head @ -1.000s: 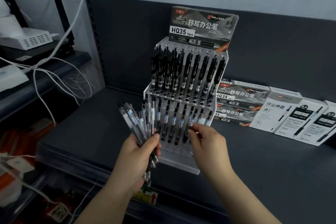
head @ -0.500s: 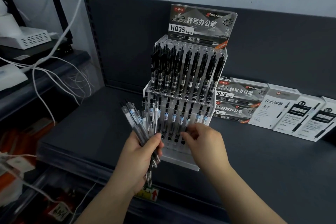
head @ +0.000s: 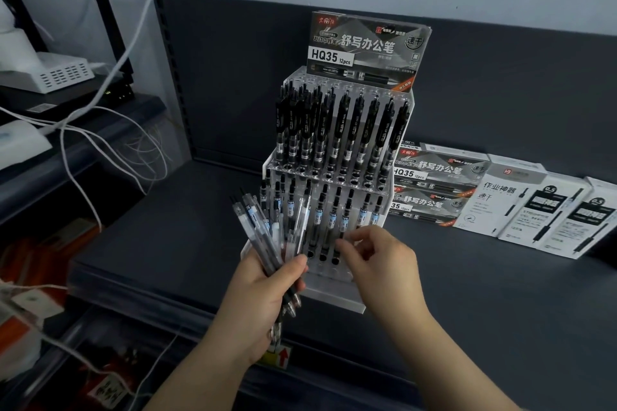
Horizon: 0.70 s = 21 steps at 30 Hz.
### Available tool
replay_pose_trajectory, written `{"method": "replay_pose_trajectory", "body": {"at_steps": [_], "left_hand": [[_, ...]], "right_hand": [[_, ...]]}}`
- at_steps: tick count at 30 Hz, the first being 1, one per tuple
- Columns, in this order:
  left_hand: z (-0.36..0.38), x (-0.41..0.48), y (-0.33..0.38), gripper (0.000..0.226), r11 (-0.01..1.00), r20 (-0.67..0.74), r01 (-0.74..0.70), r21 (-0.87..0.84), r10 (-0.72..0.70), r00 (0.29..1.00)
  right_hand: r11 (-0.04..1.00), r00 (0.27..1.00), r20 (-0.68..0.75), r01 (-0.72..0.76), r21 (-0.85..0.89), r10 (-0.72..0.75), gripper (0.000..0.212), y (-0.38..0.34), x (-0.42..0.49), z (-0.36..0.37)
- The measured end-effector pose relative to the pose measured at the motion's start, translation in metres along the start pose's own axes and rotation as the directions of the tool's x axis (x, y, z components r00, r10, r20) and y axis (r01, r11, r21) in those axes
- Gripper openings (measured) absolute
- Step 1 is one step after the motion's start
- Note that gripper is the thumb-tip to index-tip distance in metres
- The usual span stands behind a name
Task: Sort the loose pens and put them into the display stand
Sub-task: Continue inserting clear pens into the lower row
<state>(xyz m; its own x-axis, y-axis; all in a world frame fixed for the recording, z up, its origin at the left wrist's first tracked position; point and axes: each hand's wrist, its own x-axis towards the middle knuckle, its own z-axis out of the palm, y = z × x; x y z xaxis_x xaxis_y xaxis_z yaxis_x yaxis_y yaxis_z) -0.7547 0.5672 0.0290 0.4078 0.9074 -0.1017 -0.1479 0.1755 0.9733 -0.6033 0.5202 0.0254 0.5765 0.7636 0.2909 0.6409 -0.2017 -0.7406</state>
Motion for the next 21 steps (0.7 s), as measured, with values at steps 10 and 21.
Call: {"method": "replay_pose_trajectory", "body": {"at_steps": [10,21], "left_hand": [[0.019,-0.009,0.002,0.015,0.999,0.145,-0.038,0.010,0.037,0.989],[0.025,-0.010,0.003,0.014,1.000,0.103,-0.006,-0.002,0.006,0.995]], "right_hand": [[0.832,0.951,0.302,-0.213,0.513,0.057,0.016,-0.023,-0.012,-0.009],[0.703,0.936,0.351,-0.260,0.662,0.016,0.011,-0.013,-0.013,-0.016]]}}
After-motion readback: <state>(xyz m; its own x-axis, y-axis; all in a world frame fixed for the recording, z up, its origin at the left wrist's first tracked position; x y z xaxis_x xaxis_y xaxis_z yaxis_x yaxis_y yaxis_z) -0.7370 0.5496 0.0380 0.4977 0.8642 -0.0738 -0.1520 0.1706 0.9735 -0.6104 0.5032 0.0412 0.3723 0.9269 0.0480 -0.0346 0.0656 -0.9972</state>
